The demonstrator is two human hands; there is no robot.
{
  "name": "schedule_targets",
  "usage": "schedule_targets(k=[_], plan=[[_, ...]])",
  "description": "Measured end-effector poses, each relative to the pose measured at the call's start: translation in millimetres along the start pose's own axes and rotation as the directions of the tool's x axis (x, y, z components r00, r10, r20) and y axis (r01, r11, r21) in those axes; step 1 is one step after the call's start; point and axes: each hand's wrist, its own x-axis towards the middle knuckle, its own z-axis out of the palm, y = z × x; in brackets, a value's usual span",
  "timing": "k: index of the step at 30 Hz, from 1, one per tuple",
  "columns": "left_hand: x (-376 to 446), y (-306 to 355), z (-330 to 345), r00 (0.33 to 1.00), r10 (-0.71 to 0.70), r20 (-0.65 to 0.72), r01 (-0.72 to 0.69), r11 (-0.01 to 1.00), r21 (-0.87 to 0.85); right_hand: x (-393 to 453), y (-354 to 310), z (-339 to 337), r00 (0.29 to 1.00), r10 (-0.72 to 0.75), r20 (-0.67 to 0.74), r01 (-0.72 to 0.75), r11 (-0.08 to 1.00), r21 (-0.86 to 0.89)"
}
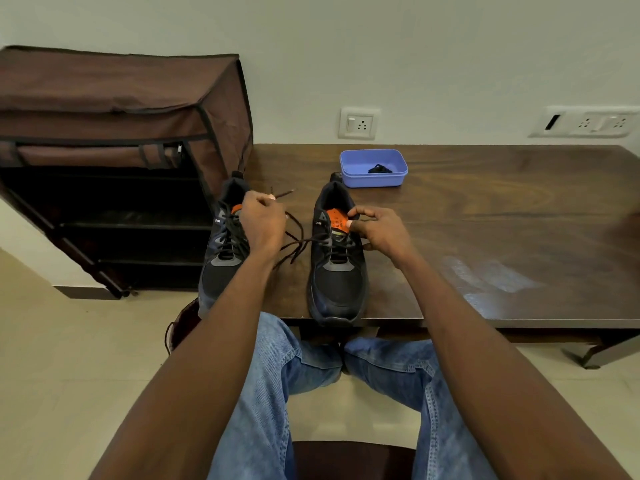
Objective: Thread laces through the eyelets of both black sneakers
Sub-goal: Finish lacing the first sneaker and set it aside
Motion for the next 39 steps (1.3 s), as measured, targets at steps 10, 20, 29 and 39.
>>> schedule_targets(k=[10, 20, 29, 39], plan=[[-12.3, -7.0, 25.0, 0.914, 0.142, 0.380, -0.303, 0.861, 0.408, -4.3, 1.2, 6.5, 0.990, -0.137, 0.015, 0.136, 0.959, -0.248], [0.9, -8.7, 13.5, 0.848, -0.020, 0.530, -0.081, 0.983, 0.166, -0.9, -5.7, 7.3, 0.993, -0.099, 0.061, 0.110, 0.971, -0.211], [1.1, -16.9, 11.7, 0.876, -0.065, 0.479, -0.024, 0.984, 0.179, -7.6, -3.9, 17.5, 0.983, -0.183, 0.029, 0.182, 0.932, -0.313], [-4.2, -16.6, 12.9, 0.850, -0.059, 0.523, -0.052, 0.980, 0.194, -9.9, -6.2, 36.2, 0.973, -0.165, 0.159, 0.223, 0.841, -0.493]])
